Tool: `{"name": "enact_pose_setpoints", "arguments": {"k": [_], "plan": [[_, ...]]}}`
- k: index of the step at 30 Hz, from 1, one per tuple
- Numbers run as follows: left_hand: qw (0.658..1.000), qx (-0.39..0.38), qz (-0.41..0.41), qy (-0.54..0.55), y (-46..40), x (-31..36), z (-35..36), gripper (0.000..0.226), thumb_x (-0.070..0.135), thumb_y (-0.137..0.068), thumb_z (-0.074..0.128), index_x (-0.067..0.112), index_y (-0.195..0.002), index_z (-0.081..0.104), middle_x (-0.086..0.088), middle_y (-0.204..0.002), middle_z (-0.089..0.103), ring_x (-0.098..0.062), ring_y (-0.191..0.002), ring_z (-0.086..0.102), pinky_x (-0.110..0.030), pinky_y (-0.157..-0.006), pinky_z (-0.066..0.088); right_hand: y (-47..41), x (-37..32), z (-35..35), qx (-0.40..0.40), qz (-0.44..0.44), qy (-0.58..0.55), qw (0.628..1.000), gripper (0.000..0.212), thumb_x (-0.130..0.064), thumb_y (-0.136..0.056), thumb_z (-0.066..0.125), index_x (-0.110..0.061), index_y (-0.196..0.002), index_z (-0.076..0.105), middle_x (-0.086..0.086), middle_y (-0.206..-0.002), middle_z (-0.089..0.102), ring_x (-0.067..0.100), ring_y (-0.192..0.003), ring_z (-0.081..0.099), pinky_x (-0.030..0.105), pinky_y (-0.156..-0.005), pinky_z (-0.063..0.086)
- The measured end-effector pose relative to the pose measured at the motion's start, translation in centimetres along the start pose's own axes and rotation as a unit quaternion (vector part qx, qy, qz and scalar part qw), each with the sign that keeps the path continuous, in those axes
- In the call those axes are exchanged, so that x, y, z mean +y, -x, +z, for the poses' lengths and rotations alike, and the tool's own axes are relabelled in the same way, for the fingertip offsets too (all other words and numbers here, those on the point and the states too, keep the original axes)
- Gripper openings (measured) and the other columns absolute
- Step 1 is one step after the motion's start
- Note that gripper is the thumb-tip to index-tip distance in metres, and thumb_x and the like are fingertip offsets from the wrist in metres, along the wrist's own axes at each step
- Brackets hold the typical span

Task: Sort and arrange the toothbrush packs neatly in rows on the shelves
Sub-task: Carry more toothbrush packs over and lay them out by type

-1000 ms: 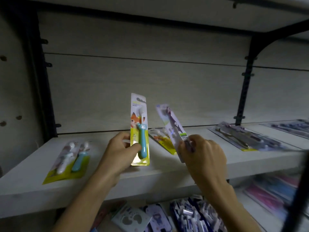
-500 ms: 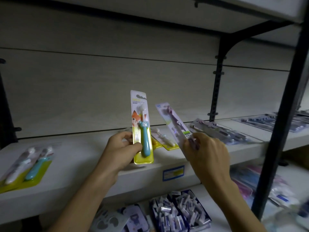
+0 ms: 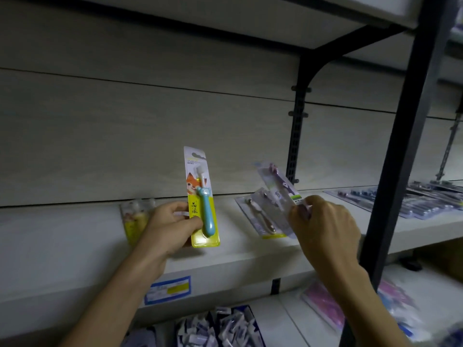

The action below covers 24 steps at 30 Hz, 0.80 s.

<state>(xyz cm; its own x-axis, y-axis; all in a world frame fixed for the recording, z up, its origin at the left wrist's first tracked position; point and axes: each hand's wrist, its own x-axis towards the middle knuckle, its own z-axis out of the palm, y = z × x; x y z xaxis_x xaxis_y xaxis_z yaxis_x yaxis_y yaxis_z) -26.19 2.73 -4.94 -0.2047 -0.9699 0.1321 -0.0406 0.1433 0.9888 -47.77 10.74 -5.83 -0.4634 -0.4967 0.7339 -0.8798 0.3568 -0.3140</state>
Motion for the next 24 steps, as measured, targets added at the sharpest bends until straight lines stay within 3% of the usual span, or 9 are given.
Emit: {"name": "enact_pose_setpoints", "arguments": {"k": [5,9,17,24], "plan": [[0.999,0.035,-0.005,-0.008,-0.3,-0.5,3.5,0.021,-0.01,-0.079,0.059,0.01,-0.078,0.068,-0.02,-0.088,0.072,-0.035,-0.084,0.068,-0.051,-0.084,0.054,-2.5,3.4,1.2,-0.053,0.014,0.01,0.998,0.026,-0.033,-0.092,0.046,-0.012,-0.081,0.056,0.004,-0.068,0.054,0.025,-0.067,0.052,0.036,-0.06,0.046],[0.999,0.048,-0.014,-0.021,-0.8,-1.0,5.0,0.023,-0.009,-0.077,0.059,0.011,-0.078,0.071,-0.014,-0.081,0.073,-0.032,-0.08,0.069,-0.052,-0.083,0.055,-3.6,4.8,1.8,-0.091,0.03,0.007,0.995,0.024,-0.026,-0.088,0.047,-0.009,-0.072,0.054,0.002,-0.06,0.045,0.027,-0.063,0.047,0.031,-0.055,0.034],[0.997,0.045,-0.035,-0.053,-2.2,-0.8,6.4,0.02,-0.01,-0.077,0.062,0.009,-0.079,0.069,-0.014,-0.082,0.074,-0.034,-0.084,0.07,-0.05,-0.086,0.054,-5.3,6.1,3.1,-0.127,0.036,0.001,0.991,0.019,-0.024,-0.092,0.045,-0.011,-0.082,0.055,0.004,-0.069,0.045,0.027,-0.072,0.046,0.031,-0.062,0.036],[0.993,0.037,-0.041,-0.102,-3.7,-0.9,6.7,0.02,-0.006,-0.076,0.067,0.011,-0.086,0.066,-0.012,-0.083,0.073,-0.032,-0.084,0.07,-0.05,-0.086,0.053,-6.2,6.5,4.6,-0.146,0.029,0.0,0.989,0.018,-0.023,-0.089,0.047,-0.011,-0.078,0.054,0.005,-0.069,0.047,0.028,-0.071,0.047,0.03,-0.062,0.036]]}}
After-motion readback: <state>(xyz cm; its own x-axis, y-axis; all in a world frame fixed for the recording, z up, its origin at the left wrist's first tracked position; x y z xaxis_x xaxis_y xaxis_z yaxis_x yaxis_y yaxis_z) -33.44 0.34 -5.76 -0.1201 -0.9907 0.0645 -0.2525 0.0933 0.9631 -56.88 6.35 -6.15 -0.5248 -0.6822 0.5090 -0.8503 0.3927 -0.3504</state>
